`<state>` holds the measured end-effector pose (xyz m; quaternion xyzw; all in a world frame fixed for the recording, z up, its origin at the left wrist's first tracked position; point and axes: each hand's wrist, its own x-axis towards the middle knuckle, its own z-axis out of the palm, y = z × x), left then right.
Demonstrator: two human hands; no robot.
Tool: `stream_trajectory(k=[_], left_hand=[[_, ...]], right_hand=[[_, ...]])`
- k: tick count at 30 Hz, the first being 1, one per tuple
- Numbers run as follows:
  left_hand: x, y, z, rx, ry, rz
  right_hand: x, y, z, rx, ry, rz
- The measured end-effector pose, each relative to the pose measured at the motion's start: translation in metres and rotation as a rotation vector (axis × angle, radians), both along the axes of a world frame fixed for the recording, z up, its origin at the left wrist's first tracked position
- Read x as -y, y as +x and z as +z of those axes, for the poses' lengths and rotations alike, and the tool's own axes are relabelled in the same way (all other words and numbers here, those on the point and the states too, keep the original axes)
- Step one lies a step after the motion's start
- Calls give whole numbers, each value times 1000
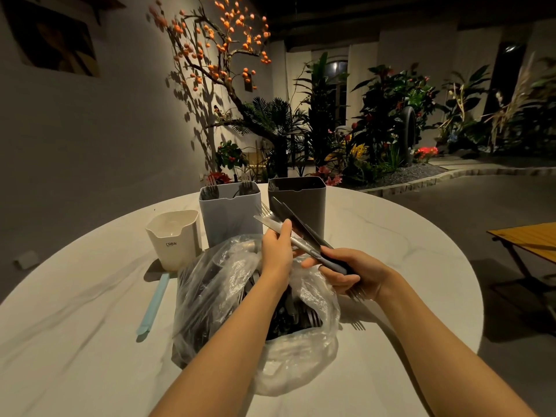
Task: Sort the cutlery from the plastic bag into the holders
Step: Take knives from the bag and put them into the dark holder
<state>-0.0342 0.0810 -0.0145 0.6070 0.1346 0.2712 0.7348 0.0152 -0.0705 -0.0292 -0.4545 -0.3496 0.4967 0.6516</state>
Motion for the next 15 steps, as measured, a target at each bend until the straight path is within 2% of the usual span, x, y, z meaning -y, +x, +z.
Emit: stream_trajectory(k=[8, 12, 15], left_hand=[[-3, -3, 3, 32, -166, -155], [-6, -1, 0, 33, -144, -122], [-5, 1, -1, 32, -110, -60]], right_hand=[[0, 3, 2, 26, 22, 156], [1, -1, 3, 29, -90, -107], [0, -2, 3, -39, -139, -306]])
